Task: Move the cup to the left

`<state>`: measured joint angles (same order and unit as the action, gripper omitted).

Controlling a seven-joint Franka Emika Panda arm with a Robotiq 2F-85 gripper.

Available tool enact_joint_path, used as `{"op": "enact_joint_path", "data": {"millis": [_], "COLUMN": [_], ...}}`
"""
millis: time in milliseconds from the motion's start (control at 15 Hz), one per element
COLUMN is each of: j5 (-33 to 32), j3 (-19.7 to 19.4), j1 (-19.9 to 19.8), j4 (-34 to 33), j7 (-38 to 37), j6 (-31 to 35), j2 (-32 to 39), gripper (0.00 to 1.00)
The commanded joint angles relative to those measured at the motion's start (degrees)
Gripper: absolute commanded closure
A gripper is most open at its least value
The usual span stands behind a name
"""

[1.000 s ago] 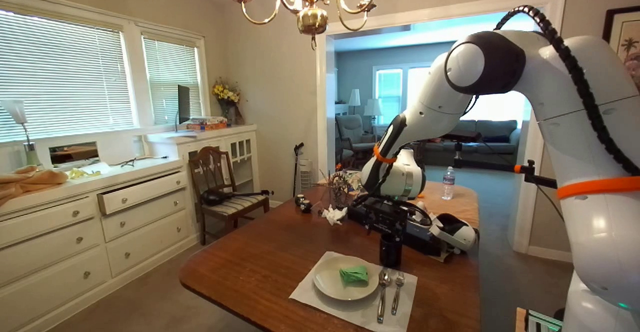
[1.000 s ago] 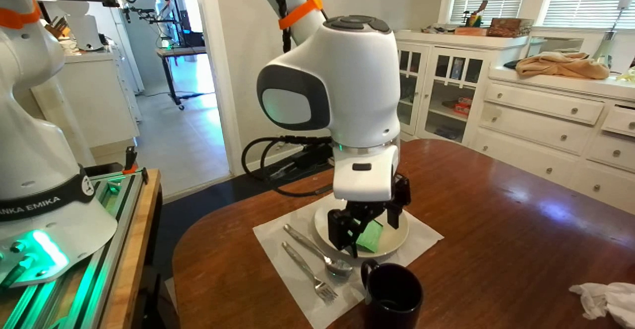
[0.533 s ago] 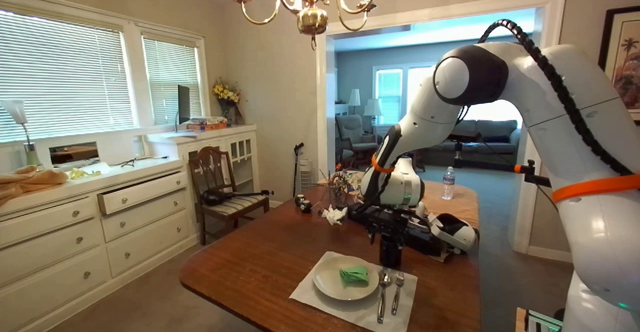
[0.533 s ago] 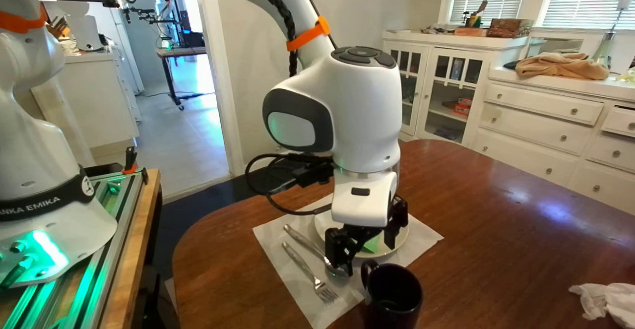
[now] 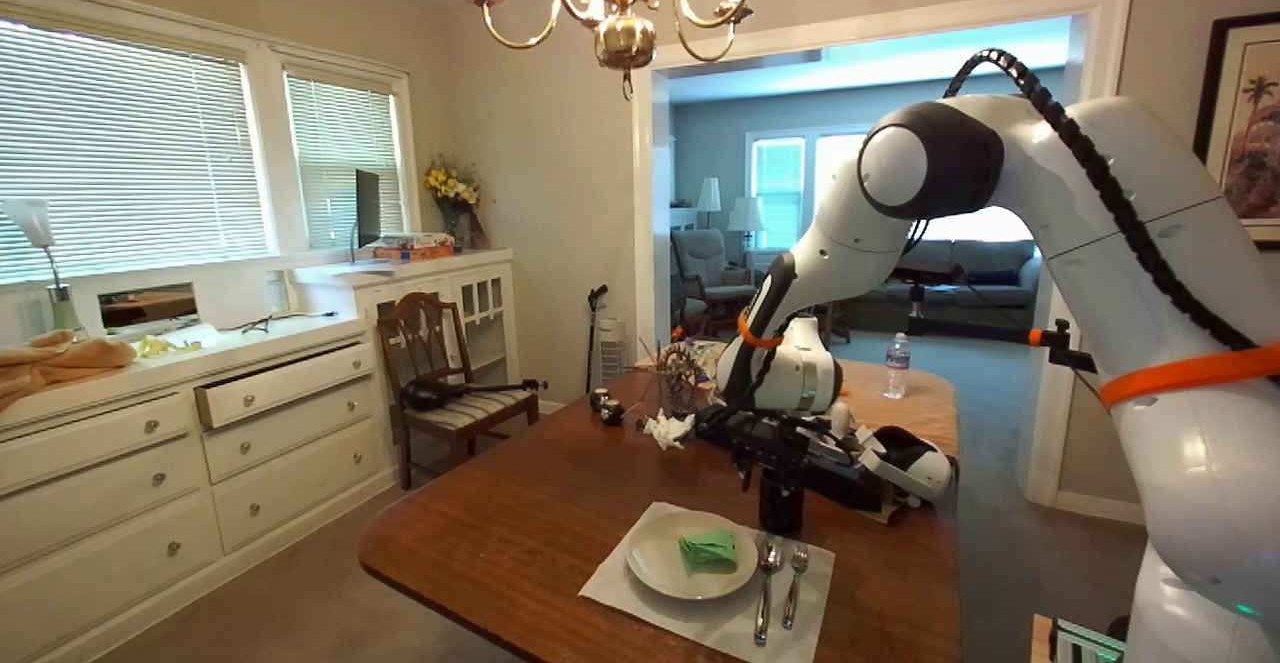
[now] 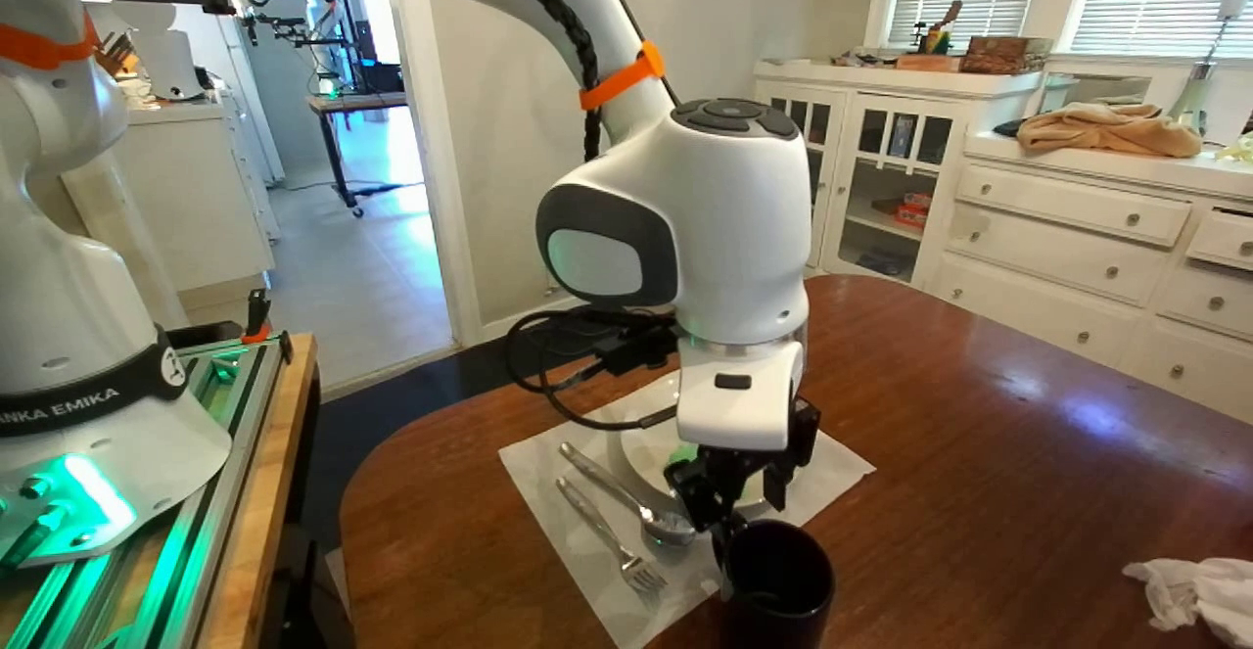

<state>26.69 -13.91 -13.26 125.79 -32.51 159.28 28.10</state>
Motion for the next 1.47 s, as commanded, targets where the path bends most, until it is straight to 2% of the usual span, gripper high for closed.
{"op": "enact_joint_path", "data": {"millis": [0,67,200,333,400,533,667,800,1200,1400], "j5": [0.30,0.15,-0.20,-0.36,-0.40,-0.57,-0.95,-1.72,-7.20,-10.53], "j3": [0.20,0.10,-0.18,-0.35,-0.35,-0.31,-0.42,-0.69,-1.11,0.12], "j1": [-0.02,0.08,0.34,0.46,0.45,0.32,0.42,0.92,3.71,4.92], "j4": [-1.24,-1.22,-1.21,-1.25,-1.29,-1.40,-1.30,-1.10,-1.85,-2.71], "j7": [-0.33,-0.40,-0.62,-0.74,-0.66,-0.21,0.31,0.89,3.97,7.16], "j6": [1.71,1.73,1.87,2.03,2.12,1.93,1.74,1.76,1.02,-0.41], "j2": [1.95,2.10,2.40,2.73,2.86,2.74,1.49,-0.14,-4.14,-5.91], "gripper": [0.55,0.57,0.53,0.54,0.78,0.82,0.99,0.95,0.95,0.95]}}
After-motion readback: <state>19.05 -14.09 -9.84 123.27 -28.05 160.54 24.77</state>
